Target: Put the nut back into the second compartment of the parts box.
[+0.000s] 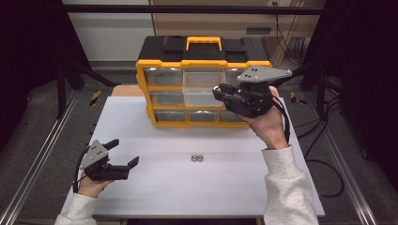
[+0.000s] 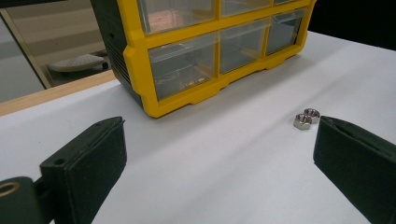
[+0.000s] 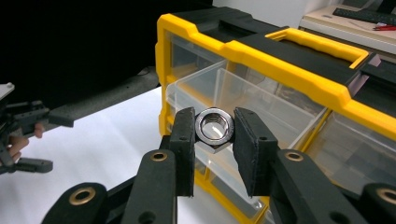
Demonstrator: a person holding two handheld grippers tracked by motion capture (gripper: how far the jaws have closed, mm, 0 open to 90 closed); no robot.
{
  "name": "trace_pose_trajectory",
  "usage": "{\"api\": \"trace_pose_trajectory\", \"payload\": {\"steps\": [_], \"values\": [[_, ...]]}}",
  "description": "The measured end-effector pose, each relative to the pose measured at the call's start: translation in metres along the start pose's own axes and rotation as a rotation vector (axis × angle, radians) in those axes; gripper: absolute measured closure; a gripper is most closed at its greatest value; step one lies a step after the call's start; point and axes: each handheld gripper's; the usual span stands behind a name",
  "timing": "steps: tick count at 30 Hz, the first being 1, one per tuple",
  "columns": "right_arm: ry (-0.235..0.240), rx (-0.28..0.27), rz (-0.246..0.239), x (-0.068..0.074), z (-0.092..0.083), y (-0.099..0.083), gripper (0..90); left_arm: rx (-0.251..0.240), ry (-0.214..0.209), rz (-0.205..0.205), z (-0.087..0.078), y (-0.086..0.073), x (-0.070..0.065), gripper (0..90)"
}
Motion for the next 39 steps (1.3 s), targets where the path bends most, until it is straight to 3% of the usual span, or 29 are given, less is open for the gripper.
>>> {"api": "trace_pose_trajectory", "payload": {"steps": [18, 39], "values": [[-0.056, 0.039, 0.037, -0.016, 0.028, 0.014, 70.1, -0.001, -0.003, 0.001, 0.0, 0.0, 0.0, 2.1], [-0.103, 0.167, 0.05, -0.026, 0.066, 0.014, 69.9, -0.003, -0.003, -0.001, -0.001, 0.0, 0.001, 2.1]]}}
Point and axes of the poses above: each handheld gripper's, and its own axes: z roughly forward along the jaws, y roughly out of its top, x roughly to its left, and after that the axes turned 8 degrees about -z, right-handed
